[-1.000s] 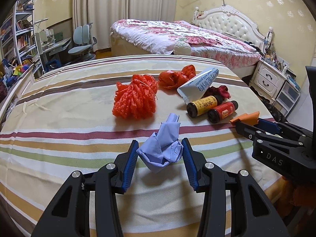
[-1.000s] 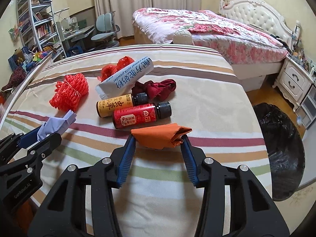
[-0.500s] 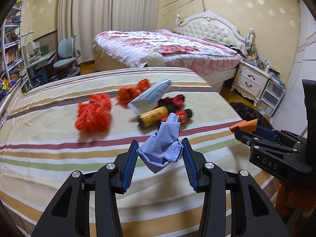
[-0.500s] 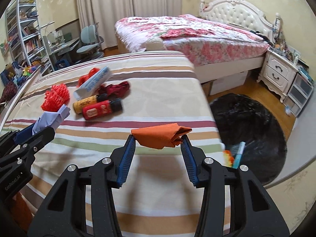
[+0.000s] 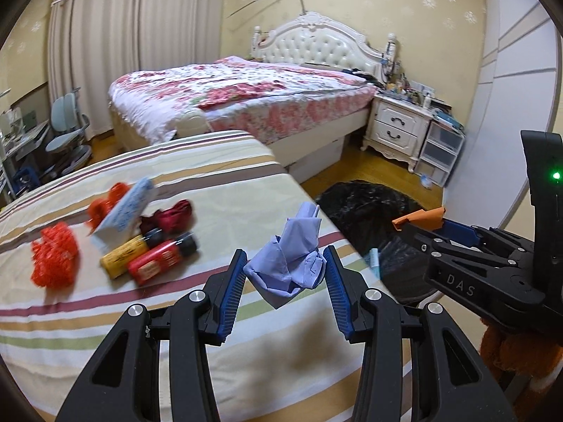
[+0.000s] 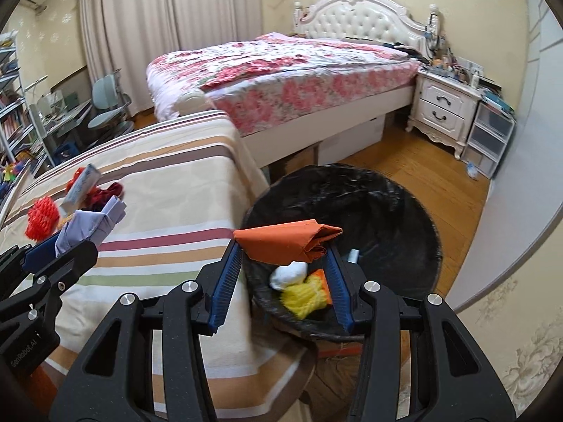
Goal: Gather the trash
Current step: 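Carry the lavender and orange cloths over the black bin with both grippers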
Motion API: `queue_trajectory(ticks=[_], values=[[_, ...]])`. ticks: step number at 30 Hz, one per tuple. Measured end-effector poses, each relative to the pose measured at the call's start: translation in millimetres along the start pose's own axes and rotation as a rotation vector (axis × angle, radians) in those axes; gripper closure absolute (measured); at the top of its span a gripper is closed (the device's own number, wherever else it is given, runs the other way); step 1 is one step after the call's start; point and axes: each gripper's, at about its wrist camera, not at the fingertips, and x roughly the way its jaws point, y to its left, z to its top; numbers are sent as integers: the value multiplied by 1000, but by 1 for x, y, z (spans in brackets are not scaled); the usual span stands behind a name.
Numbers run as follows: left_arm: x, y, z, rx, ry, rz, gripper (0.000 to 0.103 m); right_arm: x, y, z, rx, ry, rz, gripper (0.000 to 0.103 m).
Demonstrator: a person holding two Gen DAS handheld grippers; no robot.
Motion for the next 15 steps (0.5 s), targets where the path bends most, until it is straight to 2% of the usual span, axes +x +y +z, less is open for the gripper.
queue_trajectory(ticks=[4,15], values=[[18,-20,10,26,4,-14,58,8,-18,3,22,3,-22,57],[58,-42,32,50,32,-14,58,27,-51,10,76,10,-47,57]])
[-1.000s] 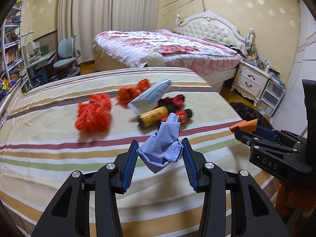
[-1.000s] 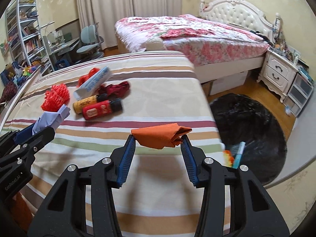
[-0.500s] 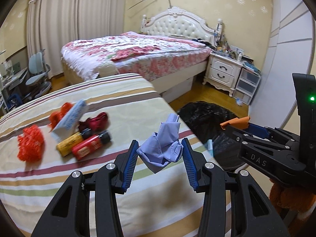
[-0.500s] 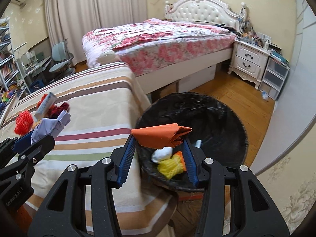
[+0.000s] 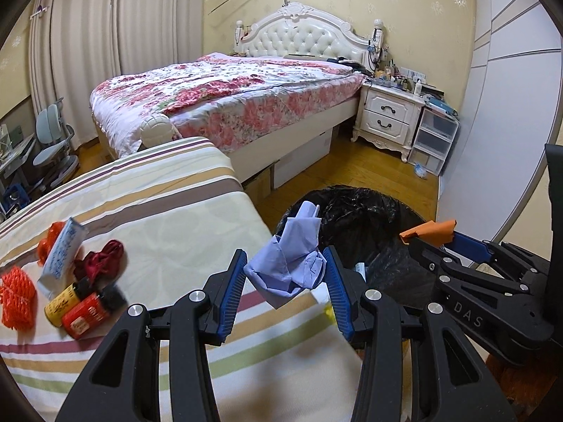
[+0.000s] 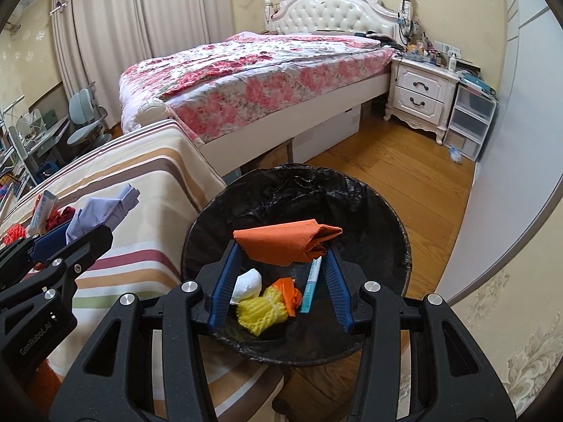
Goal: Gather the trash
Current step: 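Carry the lavender and orange cloths over the black bin with both grippers, then open both grippers to drop the cloths into the bin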
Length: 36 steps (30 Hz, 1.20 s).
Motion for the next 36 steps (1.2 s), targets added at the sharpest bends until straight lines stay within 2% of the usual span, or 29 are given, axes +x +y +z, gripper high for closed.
queue_trajectory(ticks=[16,18,19,20,22,24,30,36], values=[[32,-27,10,44,35,-7,58,15,-17,9,14,8,-2,56],[34,-30,10,48,38,-5,56,15,-18,8,18,8,-9,55],[35,-30,10,48,42,-4,54,16,-20,9,21,8,-11,52],[36,-30,9,47,44,-2,51,15,-21,9,25,4,-14,43],[36,-28,9,44,44,6,40,14,-24,9,30,-1,-24,42],[36,-26,9,33,44,5,35,14,-27,9,36,-3,-31,42],[26,-15,8,16,30,32,31,10,-30,9,53,-3,-42,42],[8,4,0,4,14,104,27,5,-19,5,40,0,-27,40]])
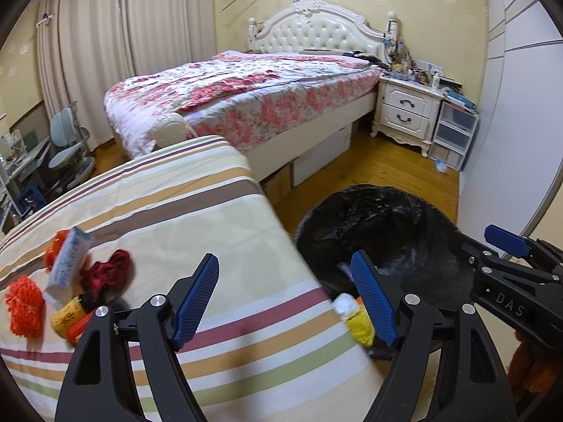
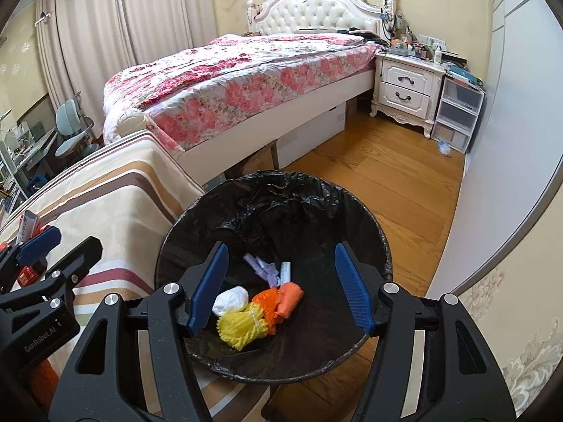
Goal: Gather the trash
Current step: 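Move both grippers back over the remaining items on the bed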
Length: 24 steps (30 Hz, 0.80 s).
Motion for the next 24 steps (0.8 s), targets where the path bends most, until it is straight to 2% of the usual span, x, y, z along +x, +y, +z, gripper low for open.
queue_trajectory(ticks=[6,13,24], values=[[-20,33,-12,-45,-1,61,25,-4,28,-8,-22,15,39,33],[-46,79,-33,-96,-11,156,24,-10,86,-18,-99,35,126,28],[-84,167,-73,-222,-1,318,24,-20,185,-29,-256,50,241,28]])
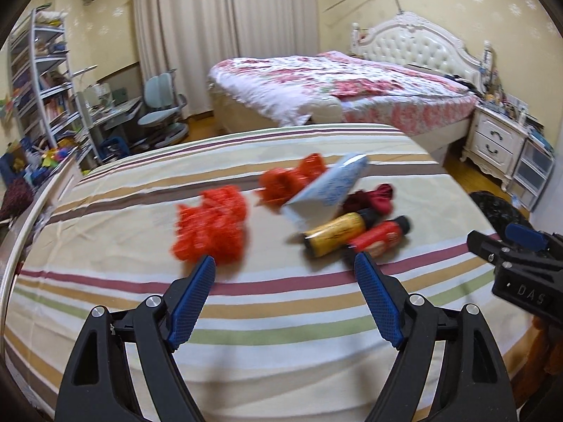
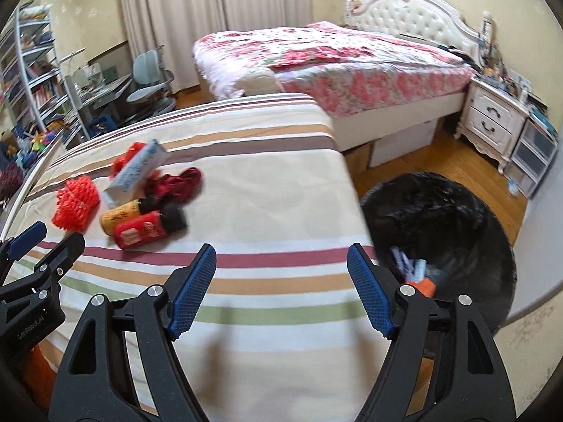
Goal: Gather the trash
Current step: 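Move both grippers back over the remaining items on the bed, then grasp the red bottle with the right gripper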
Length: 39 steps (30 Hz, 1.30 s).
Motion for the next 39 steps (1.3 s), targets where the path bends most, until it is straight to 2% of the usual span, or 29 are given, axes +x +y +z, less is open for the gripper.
queue_trajectory(ticks=[6,15,26,30,39], values=[[1,39,-8,-52,13,68,24,9,38,15,-25,10,48,28],[6,63,-15,-111,36,87,24,34,83,18,-59,58,53,28],[7,66,-18,-115,35,76,24,34,88,25,-47,51,35,27],[6,69,-20,-119,32,73,24,43,93,18,-74,81,24,27],[7,70,-21,-124,33,64,24,34,73,3,-63,94,9,27]])
